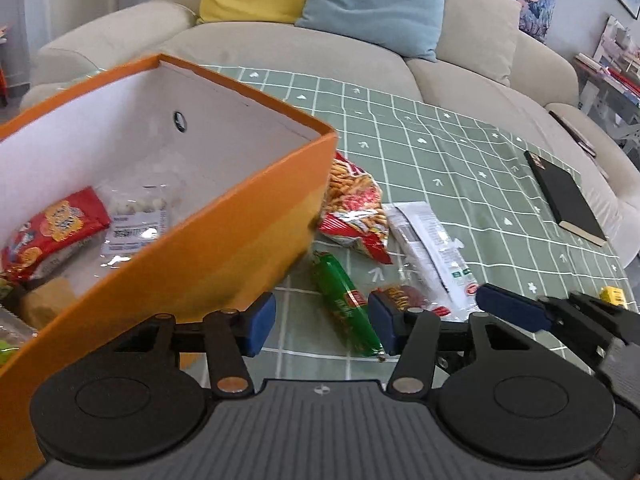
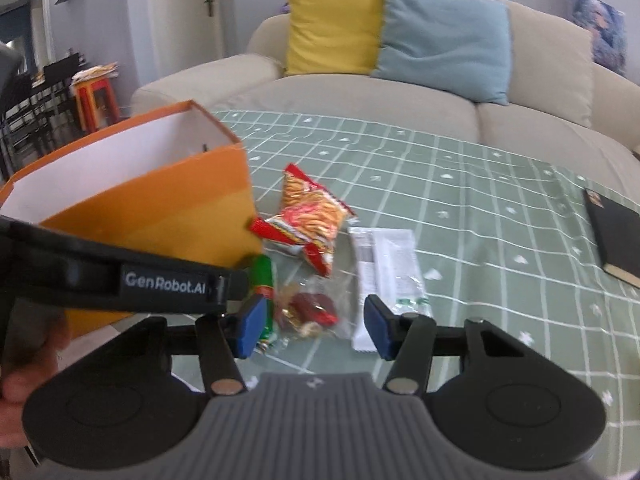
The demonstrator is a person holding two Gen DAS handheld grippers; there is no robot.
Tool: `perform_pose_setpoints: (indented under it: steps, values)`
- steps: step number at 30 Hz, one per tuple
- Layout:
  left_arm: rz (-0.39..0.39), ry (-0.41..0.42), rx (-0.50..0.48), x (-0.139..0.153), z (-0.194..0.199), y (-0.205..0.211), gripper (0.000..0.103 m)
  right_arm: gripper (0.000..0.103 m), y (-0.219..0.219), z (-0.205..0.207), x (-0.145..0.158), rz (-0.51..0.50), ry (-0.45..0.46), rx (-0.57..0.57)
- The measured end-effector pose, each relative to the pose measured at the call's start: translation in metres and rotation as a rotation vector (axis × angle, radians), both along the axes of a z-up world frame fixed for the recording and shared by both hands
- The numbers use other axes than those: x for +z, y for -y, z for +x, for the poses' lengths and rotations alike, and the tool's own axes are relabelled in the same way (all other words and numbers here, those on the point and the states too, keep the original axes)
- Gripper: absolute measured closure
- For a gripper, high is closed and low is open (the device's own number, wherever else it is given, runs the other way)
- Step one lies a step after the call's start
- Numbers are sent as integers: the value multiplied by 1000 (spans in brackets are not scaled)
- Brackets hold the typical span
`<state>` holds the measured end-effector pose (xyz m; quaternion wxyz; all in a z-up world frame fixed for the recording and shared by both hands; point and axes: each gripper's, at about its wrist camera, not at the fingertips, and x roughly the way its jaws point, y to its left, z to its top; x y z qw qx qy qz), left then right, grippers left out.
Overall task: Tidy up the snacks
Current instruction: 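Grasp the green sausage stick with the left tool while the right tool grasps the red candy pack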
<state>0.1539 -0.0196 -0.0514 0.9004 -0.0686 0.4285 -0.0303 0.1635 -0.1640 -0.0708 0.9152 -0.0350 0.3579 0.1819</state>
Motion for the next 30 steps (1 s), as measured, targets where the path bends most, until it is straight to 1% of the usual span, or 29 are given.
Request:
perform_pose_setpoints:
  steps: [4, 8, 9, 11, 15, 22, 25, 27, 30]
  values:
    - [-12, -21, 20, -1, 2, -5, 41, 55, -11, 10, -10, -49, -8, -1]
    - [-11, -31, 15, -5, 6, -3, 41, 56, -7, 20, -19, -31, -42, -28]
    - [-22, -36, 12, -6, 7, -2, 41, 60, -6, 21, -20, -27, -53, -33]
    - [-38, -43, 9, -8, 11, 0, 41, 61, -3, 21, -20, -10, -65, -39]
    - [-35, -43, 5, -11, 16, 8, 41, 62, 0, 21, -17, -19, -84, -65]
    - [-57, -106, 18, -24, 35, 17, 43, 64, 4, 21, -16, -34, -104, -88]
    - [-46, -113, 16, -29, 40, 22, 44, 63, 5, 22, -15, -27, -119, -97]
    - [-49, -121, 20, -32, 42, 23, 49, 63, 6, 23, -16, -25, -121, -99]
    - [-33, -130, 18, -32, 44, 24, 65, 63, 5, 22, -16, -35, -114, -93]
